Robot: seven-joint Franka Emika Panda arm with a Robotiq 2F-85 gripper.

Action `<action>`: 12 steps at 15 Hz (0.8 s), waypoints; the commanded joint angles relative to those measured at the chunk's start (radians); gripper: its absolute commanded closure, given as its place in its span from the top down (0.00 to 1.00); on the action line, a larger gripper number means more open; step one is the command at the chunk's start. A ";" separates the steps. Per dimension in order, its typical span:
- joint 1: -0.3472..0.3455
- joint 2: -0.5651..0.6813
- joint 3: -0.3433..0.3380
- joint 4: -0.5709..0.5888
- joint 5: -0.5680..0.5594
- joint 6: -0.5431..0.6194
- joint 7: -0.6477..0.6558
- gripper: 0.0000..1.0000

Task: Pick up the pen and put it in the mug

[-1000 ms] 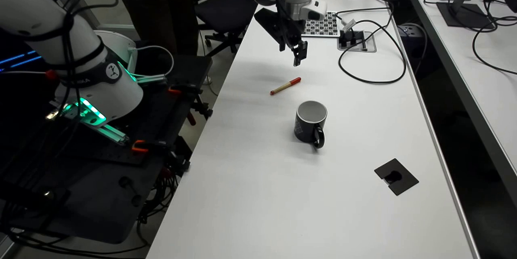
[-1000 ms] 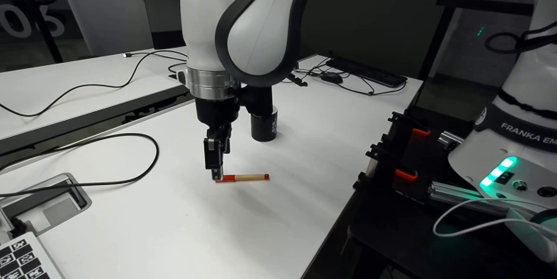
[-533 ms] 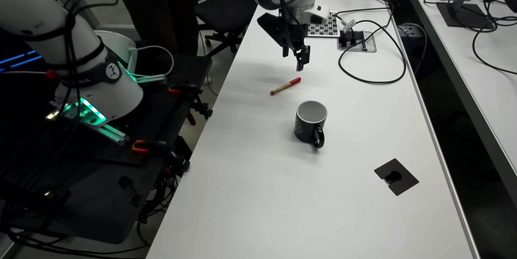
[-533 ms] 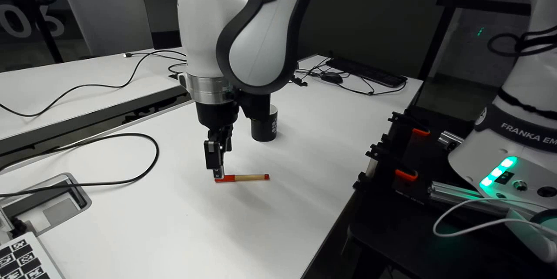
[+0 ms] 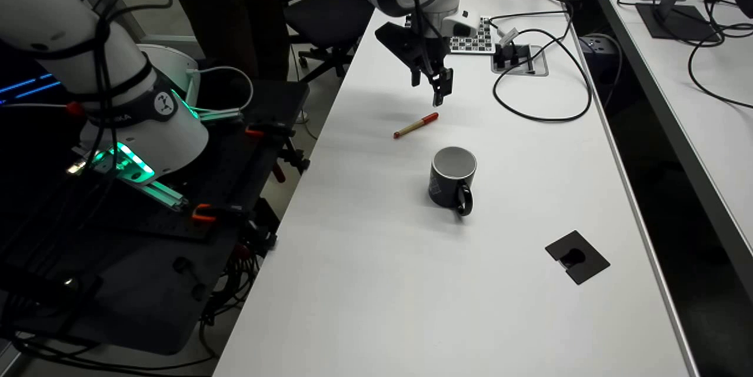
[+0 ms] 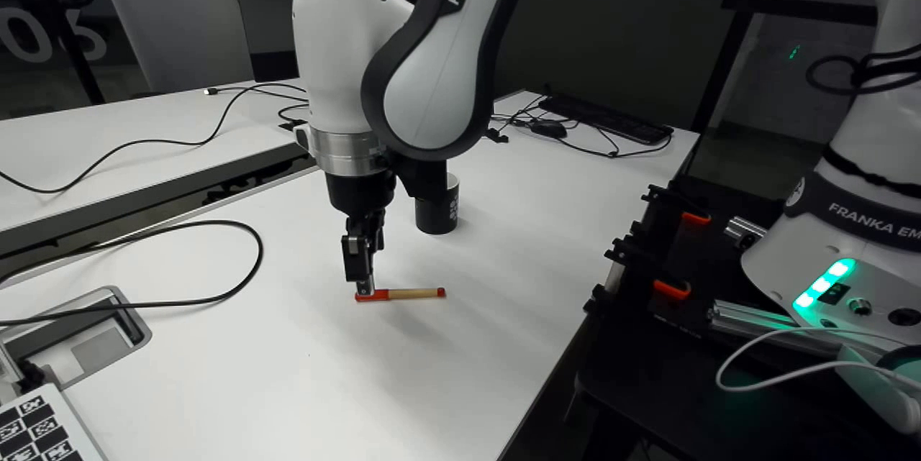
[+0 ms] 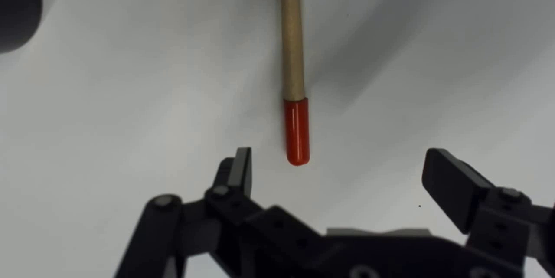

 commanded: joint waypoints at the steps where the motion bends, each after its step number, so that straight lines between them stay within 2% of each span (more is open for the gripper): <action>1: 0.029 0.036 -0.022 0.056 -0.053 -0.029 0.016 1.00; 6: 0.041 0.094 -0.019 0.139 -0.060 -0.077 0.029 1.00; 12: 0.059 0.163 -0.057 0.196 -0.061 -0.078 0.073 1.00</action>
